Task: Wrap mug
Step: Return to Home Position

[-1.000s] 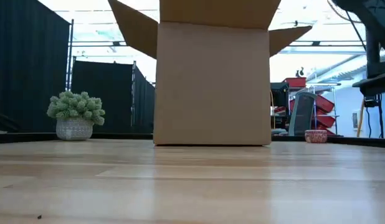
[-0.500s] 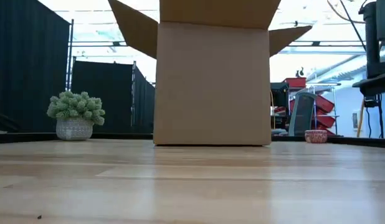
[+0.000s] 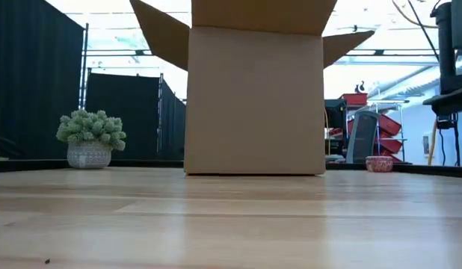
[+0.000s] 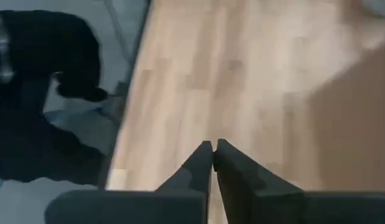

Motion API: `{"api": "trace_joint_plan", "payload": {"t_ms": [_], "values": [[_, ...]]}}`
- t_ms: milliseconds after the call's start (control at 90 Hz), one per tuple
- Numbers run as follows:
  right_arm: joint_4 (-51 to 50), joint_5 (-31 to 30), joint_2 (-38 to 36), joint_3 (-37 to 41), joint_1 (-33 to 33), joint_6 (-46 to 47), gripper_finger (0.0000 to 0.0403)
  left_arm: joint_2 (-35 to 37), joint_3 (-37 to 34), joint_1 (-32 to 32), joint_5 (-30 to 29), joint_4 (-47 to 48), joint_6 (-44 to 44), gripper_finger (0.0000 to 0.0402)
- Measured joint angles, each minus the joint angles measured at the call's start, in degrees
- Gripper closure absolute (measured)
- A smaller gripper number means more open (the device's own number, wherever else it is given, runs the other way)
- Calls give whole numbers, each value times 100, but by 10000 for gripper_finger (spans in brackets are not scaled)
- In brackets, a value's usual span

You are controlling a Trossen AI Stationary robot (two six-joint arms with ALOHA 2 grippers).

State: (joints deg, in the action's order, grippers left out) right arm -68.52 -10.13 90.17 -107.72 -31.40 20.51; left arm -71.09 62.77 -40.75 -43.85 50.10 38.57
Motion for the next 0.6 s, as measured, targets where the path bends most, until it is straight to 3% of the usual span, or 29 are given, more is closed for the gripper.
{"api": "trace_joint_plan", "payload": {"t_ms": [89, 178, 300, 378, 478, 600], "values": [[1293, 76, -467, 1426, -75, 132, 402, 0, -214, 37, 78, -38, 1, 401], [2690, 544, -1018, 2900, 113, 111, 402, 0, -403, 112, 313, -303, -207, 401], [4636, 1344, -2061, 4822, 809, 43, 402, 44, -462, 320, 766, -565, -745, 401], [5728, 1417, -2738, 5975, 1336, -56, 403, 72, -460, 543, 1046, -598, -925, 401], [5998, 1131, -3501, 7065, 1857, -22, 403, 66, -460, 695, 1077, -360, -910, 401], [6167, 824, -4100, 7860, 2243, 378, 403, 66, -460, 773, 1081, -402, -766, 401]]}}
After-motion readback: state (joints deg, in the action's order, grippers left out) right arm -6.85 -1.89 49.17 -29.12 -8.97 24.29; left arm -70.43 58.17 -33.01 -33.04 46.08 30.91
